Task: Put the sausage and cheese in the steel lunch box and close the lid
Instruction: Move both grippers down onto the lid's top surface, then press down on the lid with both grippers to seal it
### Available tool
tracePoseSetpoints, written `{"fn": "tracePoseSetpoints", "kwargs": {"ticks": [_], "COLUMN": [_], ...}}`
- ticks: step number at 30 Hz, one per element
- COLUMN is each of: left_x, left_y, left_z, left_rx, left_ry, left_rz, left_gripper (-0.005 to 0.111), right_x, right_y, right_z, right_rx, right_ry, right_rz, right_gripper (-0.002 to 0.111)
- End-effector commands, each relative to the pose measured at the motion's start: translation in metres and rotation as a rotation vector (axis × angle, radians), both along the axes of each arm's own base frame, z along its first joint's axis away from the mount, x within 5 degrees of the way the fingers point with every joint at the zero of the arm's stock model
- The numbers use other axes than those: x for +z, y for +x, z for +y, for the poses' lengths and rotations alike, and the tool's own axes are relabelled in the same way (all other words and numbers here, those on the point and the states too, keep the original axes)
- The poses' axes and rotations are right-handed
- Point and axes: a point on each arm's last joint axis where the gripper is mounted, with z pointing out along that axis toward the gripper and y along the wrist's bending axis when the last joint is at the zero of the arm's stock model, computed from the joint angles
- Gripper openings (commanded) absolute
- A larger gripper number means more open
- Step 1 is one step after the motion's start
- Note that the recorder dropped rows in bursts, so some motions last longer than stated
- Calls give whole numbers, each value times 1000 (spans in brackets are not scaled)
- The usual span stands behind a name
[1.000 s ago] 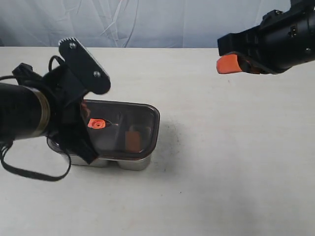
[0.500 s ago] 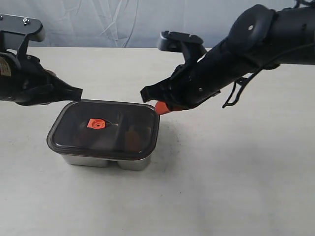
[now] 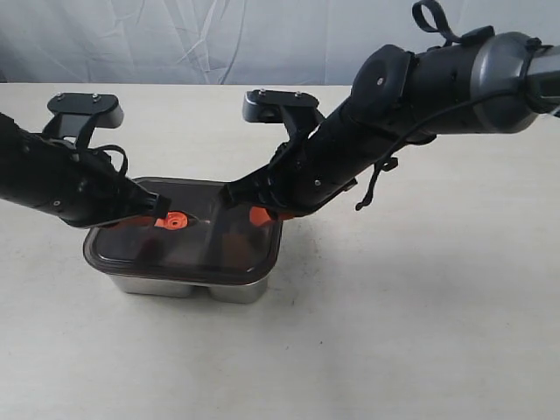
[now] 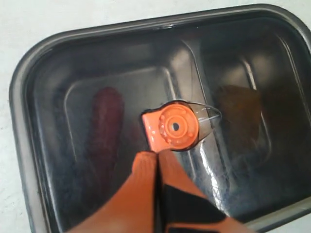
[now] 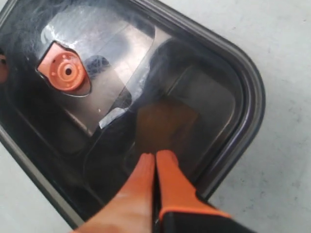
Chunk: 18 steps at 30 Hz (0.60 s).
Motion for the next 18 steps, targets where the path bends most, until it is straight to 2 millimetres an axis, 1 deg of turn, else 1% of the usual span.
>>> {"fn": "tracePoseSetpoints", "kwargs": {"ticks": [1, 5, 11, 18], "left_x": [-7, -23, -41, -56], "left_y": [2, 4, 7, 8], "left_z": [1, 0, -1, -2], "left_rx": [-5, -12, -13, -9], "left_ry": [13, 34, 56, 71], "left_rz": [27, 87, 148, 205], "left_gripper": [0, 0, 0, 0], "right_x": [-4, -11, -19, -29], "right_y": [0, 0, 1, 1], "right_z": [4, 6, 6, 7], "right_rx": [7, 7, 7, 9], "right_ry": [-4, -12, -27, -45], "right_rz": [-4, 15, 30, 52], "right_gripper": [0, 0, 0, 0]}}
